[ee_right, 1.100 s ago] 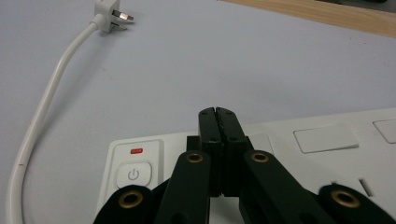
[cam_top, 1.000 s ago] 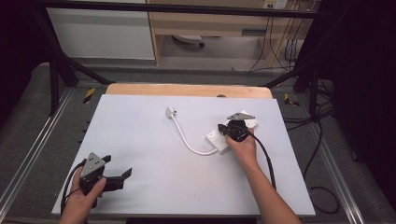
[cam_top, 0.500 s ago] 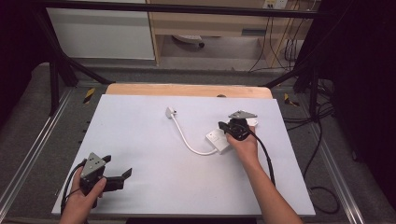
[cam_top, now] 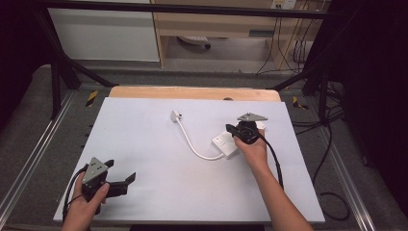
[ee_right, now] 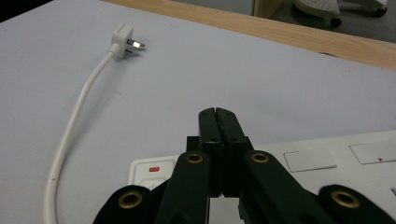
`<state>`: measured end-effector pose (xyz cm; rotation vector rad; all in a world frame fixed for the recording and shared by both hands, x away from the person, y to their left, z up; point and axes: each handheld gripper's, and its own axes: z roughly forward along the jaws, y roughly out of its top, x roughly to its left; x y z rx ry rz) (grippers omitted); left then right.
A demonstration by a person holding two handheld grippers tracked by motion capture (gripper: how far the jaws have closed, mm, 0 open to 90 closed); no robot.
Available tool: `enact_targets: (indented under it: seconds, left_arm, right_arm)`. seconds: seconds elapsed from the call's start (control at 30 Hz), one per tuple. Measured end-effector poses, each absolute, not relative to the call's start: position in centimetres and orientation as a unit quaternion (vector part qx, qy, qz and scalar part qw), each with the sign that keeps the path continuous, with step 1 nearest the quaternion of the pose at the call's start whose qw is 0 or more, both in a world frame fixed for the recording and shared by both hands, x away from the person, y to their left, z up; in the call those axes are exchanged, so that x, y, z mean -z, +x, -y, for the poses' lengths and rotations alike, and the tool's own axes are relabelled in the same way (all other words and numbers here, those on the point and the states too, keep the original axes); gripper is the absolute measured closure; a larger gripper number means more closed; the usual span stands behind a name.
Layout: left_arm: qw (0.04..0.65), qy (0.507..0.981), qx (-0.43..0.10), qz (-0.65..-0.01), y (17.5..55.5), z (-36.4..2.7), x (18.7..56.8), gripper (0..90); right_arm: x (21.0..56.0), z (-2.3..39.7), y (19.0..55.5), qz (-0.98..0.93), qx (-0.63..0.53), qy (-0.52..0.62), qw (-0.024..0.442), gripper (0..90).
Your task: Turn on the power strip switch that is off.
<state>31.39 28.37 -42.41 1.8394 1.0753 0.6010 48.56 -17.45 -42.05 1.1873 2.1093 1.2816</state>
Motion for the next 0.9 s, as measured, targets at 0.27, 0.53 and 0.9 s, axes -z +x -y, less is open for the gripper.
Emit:
enact_targets:
  seconds: [0.27, 0.53, 0.9]
  left_arm:
    - [0.447, 0.744, -0.241, -0.434, 31.4, -28.4, 42.5, 5.7]
    - [0.448, 0.744, -0.241, -0.434, 31.4, -28.4, 42.5, 5.7]
    - [0.449, 0.744, -0.239, -0.433, 31.4, -28.4, 42.5, 5.7]
  right_arm:
    - [41.0, 17.8, 48.1, -0.75, -0.467, 0.423, 0.202, 86.4]
    - [40.4, 18.2, 47.8, -0.747, -0.467, 0.425, 0.207, 75.9]
    - [39.8, 18.5, 47.4, -0.742, -0.477, 0.424, 0.206, 64.0]
